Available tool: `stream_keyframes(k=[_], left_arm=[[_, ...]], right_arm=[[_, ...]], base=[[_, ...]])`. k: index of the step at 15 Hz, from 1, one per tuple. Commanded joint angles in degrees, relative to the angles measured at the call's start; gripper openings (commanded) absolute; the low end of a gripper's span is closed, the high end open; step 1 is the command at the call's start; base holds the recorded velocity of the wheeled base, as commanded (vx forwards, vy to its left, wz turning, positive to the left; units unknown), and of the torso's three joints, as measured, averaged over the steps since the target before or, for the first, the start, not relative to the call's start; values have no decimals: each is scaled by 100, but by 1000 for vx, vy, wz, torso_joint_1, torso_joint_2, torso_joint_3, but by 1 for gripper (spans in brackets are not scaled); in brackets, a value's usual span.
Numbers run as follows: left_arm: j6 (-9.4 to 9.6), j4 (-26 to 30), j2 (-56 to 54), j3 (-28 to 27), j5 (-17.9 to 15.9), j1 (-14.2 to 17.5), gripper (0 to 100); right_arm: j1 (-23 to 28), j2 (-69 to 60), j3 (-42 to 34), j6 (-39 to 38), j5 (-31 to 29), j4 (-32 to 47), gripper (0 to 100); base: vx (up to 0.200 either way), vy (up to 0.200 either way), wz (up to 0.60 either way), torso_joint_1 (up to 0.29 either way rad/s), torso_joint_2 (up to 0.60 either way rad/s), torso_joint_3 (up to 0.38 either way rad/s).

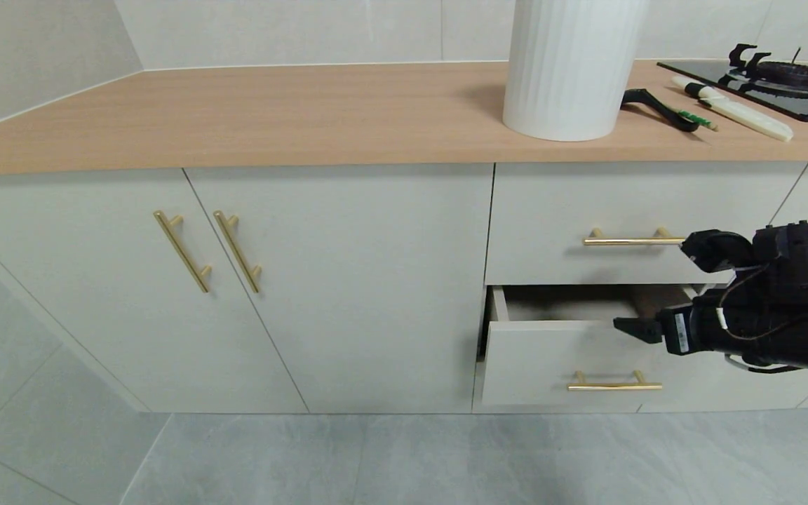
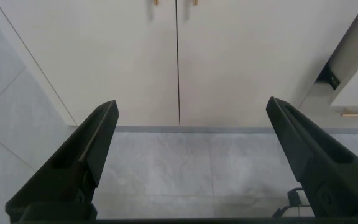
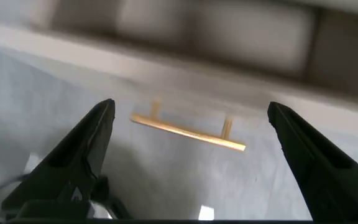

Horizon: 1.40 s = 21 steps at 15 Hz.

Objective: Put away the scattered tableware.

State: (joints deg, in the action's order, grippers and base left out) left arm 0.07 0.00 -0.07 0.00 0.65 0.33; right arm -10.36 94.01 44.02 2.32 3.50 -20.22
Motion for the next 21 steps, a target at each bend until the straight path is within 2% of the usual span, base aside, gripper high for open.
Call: stream_keyframes(k=[1,3,6,11,16,21], left_arm=[[-7,-9,7,0,-3,2,100],[-7,0,7,0,-3,2,100],[-7,0,7,0,6,2,100],[1,0,7,0,-3,2,100],[1,0,7,0,6,2,100],[1,0,7,0,-3,2,100]], right_arm=[[-10,152,98,-21,-157,-395,100],[-18,627,1,-12,-438,-1027,100],[-36,1260,1,-47,-508,-1625,100],[-36,1831,54,-205,-754,-2319,100],[-36,1761,1,-196,-745,-2258,100],[-36,1374,28,-188,-675,-1397,100]], base=[[0,0,0,0,0,0],[0,0,0,0,0,0],[0,0,0,0,0,0],[0,0,0,0,0,0],[0,0,0,0,0,0],[0,0,0,0,0,0]])
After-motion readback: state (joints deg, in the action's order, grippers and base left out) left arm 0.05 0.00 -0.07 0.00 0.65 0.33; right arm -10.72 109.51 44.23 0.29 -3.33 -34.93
